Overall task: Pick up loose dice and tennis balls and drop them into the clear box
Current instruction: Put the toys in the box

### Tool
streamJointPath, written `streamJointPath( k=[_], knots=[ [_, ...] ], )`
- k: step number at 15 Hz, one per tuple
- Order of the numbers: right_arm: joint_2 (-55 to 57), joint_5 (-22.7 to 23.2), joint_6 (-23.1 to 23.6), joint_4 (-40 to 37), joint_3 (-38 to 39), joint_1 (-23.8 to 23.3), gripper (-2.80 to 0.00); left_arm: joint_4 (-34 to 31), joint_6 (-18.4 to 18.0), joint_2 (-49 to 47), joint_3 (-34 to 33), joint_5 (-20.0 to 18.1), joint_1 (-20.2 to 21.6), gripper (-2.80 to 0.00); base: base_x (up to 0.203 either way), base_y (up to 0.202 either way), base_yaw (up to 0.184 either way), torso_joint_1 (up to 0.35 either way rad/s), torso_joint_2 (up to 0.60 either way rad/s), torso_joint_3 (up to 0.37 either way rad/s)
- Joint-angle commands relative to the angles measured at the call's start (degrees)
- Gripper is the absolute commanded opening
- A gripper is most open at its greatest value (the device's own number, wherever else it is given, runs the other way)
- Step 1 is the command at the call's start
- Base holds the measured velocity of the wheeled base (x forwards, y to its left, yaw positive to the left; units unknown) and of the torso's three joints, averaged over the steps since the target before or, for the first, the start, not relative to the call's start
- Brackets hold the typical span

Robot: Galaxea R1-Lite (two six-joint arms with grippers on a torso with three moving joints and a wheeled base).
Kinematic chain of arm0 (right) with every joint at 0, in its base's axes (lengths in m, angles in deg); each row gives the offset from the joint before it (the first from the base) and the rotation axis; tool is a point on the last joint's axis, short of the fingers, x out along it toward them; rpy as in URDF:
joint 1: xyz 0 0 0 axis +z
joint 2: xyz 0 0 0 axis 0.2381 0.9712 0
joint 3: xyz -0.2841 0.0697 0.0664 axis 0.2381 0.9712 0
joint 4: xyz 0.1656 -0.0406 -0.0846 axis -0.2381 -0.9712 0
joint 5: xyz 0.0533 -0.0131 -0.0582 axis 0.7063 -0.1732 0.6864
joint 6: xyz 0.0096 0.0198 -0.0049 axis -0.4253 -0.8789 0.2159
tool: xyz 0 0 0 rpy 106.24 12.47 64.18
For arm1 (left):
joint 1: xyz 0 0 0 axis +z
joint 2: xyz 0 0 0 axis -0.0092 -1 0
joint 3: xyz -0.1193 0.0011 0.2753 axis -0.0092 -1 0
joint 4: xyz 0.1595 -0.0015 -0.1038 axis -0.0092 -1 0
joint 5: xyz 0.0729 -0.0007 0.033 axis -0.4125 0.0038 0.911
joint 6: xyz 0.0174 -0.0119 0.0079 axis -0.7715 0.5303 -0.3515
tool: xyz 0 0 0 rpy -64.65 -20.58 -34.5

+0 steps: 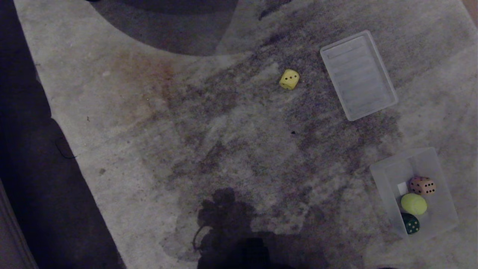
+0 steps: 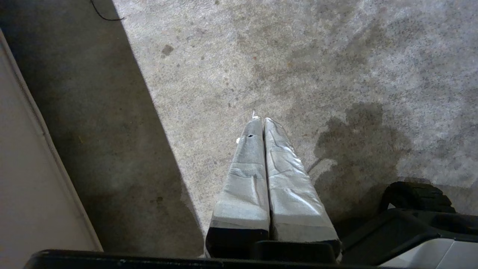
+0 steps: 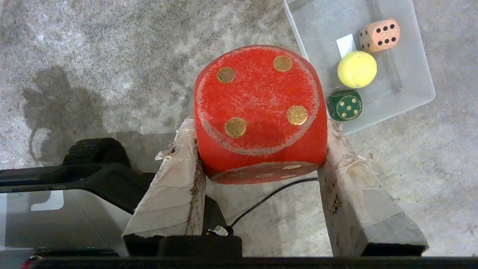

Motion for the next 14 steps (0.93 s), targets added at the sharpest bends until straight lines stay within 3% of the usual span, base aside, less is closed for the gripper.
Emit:
streamJointPath(
  k=[1, 14],
  knots=[
    [0.22, -0.02, -0.04, -0.18, 0.0, 0.06, -2.8, 0.04, 0.15, -0.06, -0.09, 0.08, 0.0, -2.8, 0.0, 0.0, 0.0, 0.0, 0.0, 0.0],
    [0.22, -0.02, 0.05, -0.18, 0.0, 0.04, -2.8, -0.04, 0.12, -0.06, -0.09, 0.16, 0.0, -2.8, 0.0, 0.0, 0.0, 0.0, 0.0, 0.0]
  ],
)
